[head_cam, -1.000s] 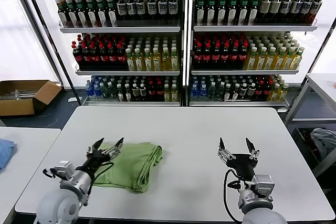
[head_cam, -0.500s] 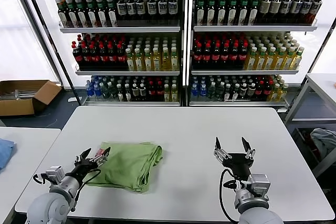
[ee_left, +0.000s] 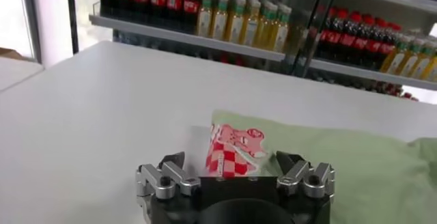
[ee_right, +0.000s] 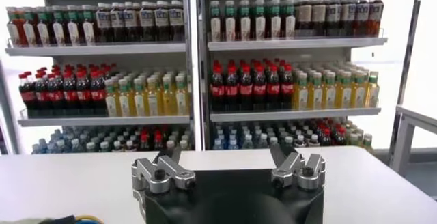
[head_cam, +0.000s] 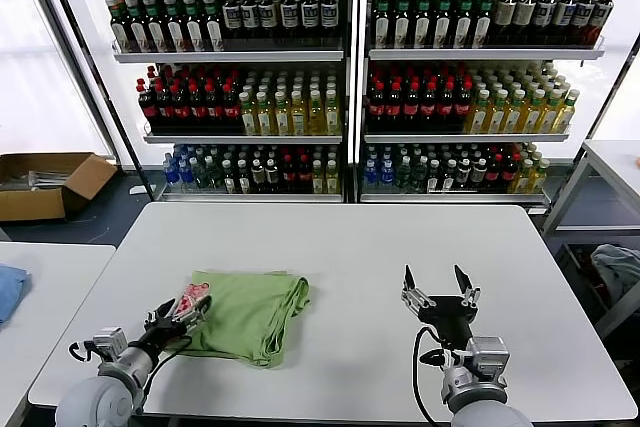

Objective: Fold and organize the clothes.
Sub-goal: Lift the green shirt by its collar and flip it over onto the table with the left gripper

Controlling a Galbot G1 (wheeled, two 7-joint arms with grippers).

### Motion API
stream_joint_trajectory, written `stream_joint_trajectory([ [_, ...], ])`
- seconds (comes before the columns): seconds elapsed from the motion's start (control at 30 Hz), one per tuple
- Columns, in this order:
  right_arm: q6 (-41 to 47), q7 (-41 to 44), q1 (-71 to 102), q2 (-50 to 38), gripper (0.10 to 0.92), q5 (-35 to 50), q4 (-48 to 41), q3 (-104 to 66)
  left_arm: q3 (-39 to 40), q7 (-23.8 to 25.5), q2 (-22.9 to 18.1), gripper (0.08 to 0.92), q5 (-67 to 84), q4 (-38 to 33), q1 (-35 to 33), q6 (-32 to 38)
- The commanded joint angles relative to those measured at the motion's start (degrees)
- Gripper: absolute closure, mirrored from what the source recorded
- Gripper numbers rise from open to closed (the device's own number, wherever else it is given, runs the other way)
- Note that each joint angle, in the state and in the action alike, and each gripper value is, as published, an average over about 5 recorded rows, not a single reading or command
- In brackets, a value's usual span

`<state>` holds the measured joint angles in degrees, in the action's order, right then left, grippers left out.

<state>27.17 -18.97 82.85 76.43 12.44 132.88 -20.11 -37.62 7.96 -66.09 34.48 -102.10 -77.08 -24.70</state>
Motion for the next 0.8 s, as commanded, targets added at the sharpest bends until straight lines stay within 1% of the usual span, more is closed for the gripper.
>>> stream_joint_trajectory([
  [0.03,-0.2,0.1,0.3,0.1,0.203,0.0,0.1,0.2,0.3,1.4,-0.1,0.229,-1.0,1.6,0.1,0.0],
  [0.6,-0.5,0.2,-0.1,-0.5,0.203,0.7,0.5,-1.2,-0.7,3.3,-0.1,0.711,-2.8,5.4,0.7,0.8],
  [0.7,-0.5,0.2,-0.2,-0.6,0.203,0.9,0.5,-1.5,-2.7,3.2,1.2,0.797,-2.8,5.0,0.6,1.1],
  [0.73,-0.5,0.2,-0.3,-0.7,0.203,1.0,0.4,-1.6,-3.9,3.2,2.2,0.828,-2.6,4.6,0.5,1.2],
  [0.8,-0.4,0.2,-0.5,-0.9,0.203,1.2,0.3,-1.7,-6.7,3.3,4.8,0.863,-1.9,4.0,0.4,1.3],
])
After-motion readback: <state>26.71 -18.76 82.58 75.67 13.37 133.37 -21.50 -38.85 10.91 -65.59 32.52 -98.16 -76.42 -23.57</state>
